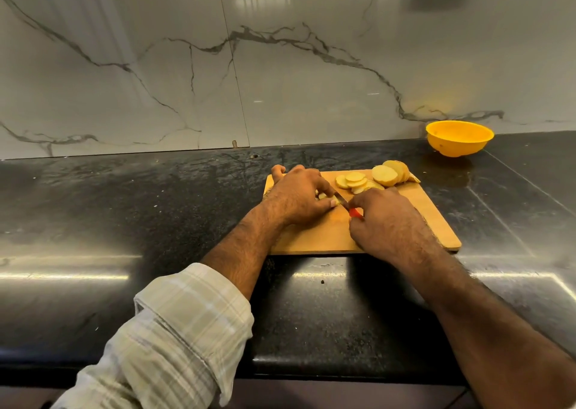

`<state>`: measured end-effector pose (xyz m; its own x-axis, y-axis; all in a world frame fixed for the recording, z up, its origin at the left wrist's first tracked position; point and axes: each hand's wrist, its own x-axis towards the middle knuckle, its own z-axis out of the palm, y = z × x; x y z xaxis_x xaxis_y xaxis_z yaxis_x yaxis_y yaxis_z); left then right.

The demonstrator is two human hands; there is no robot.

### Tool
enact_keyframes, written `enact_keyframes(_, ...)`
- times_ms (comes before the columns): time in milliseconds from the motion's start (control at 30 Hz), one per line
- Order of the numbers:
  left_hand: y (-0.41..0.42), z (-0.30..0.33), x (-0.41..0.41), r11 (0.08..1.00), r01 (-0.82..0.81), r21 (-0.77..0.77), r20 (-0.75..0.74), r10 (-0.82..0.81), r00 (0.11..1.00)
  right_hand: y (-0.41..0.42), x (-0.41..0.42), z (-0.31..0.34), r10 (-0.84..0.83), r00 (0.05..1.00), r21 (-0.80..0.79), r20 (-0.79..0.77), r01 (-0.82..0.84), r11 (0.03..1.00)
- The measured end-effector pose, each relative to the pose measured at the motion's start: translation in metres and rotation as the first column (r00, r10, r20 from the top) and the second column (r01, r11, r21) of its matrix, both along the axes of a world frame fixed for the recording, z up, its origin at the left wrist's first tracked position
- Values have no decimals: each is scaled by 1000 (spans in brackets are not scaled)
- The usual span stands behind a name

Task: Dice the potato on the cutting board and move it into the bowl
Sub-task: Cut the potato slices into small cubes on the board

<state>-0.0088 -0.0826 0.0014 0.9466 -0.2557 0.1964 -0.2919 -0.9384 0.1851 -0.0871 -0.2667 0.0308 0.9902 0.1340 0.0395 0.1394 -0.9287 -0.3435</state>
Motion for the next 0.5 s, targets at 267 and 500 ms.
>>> enact_keyframes(267,-1,5,-2,996,23,91,7,-23,1000,16,-11,2,40,999,-168,-36,-46,985)
enact_keyframes(500,1,11,-3,987,61,148,-56,-53,997,24,0,4,54,997,-147,-55,-62,987)
